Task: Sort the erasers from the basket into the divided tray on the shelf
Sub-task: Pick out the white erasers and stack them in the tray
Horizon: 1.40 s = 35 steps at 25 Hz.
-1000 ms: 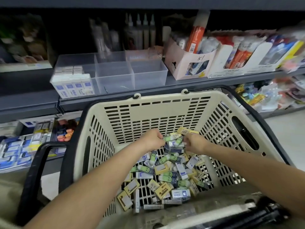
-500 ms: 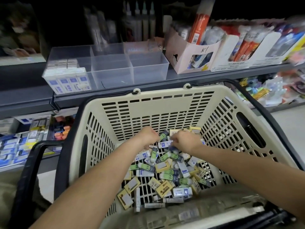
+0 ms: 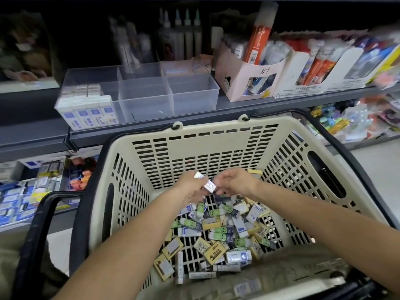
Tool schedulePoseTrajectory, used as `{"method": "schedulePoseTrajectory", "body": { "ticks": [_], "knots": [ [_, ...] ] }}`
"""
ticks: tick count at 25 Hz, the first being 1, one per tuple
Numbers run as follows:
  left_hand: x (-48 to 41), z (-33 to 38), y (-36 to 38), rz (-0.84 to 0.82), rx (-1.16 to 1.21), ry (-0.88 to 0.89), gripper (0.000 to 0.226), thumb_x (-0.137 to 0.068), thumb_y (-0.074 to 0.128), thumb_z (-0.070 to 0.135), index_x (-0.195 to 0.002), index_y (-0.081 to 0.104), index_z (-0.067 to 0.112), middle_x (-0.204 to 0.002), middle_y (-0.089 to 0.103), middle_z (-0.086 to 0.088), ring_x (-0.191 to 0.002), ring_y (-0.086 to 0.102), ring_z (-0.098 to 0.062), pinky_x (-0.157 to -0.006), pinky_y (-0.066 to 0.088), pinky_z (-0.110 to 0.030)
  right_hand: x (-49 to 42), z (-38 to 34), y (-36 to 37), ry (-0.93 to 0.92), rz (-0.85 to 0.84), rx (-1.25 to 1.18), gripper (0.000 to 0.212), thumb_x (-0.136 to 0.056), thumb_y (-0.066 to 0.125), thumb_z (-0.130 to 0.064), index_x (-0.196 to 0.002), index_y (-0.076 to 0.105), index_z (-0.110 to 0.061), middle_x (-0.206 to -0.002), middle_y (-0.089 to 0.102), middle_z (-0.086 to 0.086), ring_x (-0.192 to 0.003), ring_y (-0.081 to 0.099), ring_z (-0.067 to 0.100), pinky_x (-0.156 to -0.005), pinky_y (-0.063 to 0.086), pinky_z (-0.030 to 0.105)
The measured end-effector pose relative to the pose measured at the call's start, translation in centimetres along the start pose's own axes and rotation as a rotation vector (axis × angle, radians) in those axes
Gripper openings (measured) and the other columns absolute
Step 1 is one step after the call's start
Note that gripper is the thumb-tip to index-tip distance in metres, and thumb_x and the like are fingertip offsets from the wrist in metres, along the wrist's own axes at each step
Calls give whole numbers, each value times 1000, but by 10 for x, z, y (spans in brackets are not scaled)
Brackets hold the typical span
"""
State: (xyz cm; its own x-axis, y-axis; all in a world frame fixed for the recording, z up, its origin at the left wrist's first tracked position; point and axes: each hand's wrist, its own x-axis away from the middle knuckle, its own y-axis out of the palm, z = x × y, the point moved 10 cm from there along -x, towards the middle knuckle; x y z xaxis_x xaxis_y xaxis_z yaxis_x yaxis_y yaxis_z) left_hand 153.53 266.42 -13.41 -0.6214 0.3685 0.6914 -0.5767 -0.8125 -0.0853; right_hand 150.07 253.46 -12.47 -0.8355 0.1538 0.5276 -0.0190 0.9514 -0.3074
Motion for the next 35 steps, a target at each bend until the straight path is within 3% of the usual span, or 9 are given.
{"method": "schedulePoseTrajectory", "body": {
  "ticks": [2, 5, 8, 16, 20, 24, 27, 29, 35],
  "knots": [
    [-1, 9, -9, 44, 88, 56, 4, -95, 52, 14, -99, 50, 13, -83, 64, -5, -71, 62, -13, -61, 52, -25, -4, -2, -16, -34, 64, 230, 15, -92, 55, -16, -84, 67, -13, -74, 70, -5, -70, 66, 11, -56, 51, 18],
    [-1, 7, -17, 58, 98, 47, 6, -92, 56, 14, -93, 51, 16, -86, 65, -6, -72, 62, -14, -65, 51, -27, -11, -1, -27, -109, 111, 886, 26, -95, 45, -12, -109, 67, -15, -114, 66, 1, -103, 61, 20, -85, 51, 31],
    [-1, 8, -18, 52, 81, 50, 11, -88, 63, 16, -94, 55, 17, -84, 67, -5, -72, 64, -14, -71, 50, -30, -13, -1, -20, -183, 128, 1207, 32, -91, 45, -6, -111, 64, -22, -114, 63, 3, -100, 58, 23, -80, 45, 31],
    [0, 10, -18, 27, 67, 40, 8, -87, 65, 19, -86, 56, 19, -79, 67, -3, -66, 59, -12, -65, 47, -26, -12, 9, -4, -109, 155, 1453, 32, -83, 51, -6, -113, 55, -18, -106, 63, 4, -104, 54, 23, -95, 31, 38],
    [1, 8, -20, 27, 54, 28, 10, -87, 65, 20, -86, 55, 19, -74, 66, -2, -62, 58, -10, -62, 47, -25, -9, 19, 4, -54, 141, 1481, 40, -92, 47, -30, -129, 44, -16, -128, 52, 7, -121, 44, 25, -104, 27, 45],
    [3, 6, -23, 29, 87, 27, 9, -87, 65, 19, -85, 55, 20, -74, 66, -2, -59, 57, -10, -58, 46, -24, -7, 16, 3, -104, 158, 1432, 40, -96, 39, -39, -129, 45, -18, -127, 55, 4, -118, 48, 23, -100, 31, 43],
    [3, 6, -22, 11, 99, 31, 9, -86, 65, 19, -85, 56, 20, -76, 66, -2, -62, 57, -11, -59, 45, -24, 3, 12, -18, -149, 170, 1353, 31, -95, 40, -40, -117, 53, -21, -109, 63, 0, -95, 58, 20, -79, 49, 34],
    [2, 7, -21, 3, 106, 35, 10, -86, 65, 20, -84, 56, 20, -75, 66, -2, -62, 58, -11, -58, 44, -24, 4, 9, -47, -59, 249, 1223, 29, -95, 42, -39, -111, 57, -20, -94, 64, -1, -80, 59, 19, -63, 47, 27],
    [0, 10, -18, -17, 148, 50, 6, -87, 64, 19, -84, 58, 20, -72, 67, -2, -61, 58, -11, -59, 45, -24, -12, 20, -19, -66, 7, 737, 49, -90, 53, -9, -136, 43, -25, -119, 59, 2, -87, 61, 20, -73, 52, 28]
  ]
}}
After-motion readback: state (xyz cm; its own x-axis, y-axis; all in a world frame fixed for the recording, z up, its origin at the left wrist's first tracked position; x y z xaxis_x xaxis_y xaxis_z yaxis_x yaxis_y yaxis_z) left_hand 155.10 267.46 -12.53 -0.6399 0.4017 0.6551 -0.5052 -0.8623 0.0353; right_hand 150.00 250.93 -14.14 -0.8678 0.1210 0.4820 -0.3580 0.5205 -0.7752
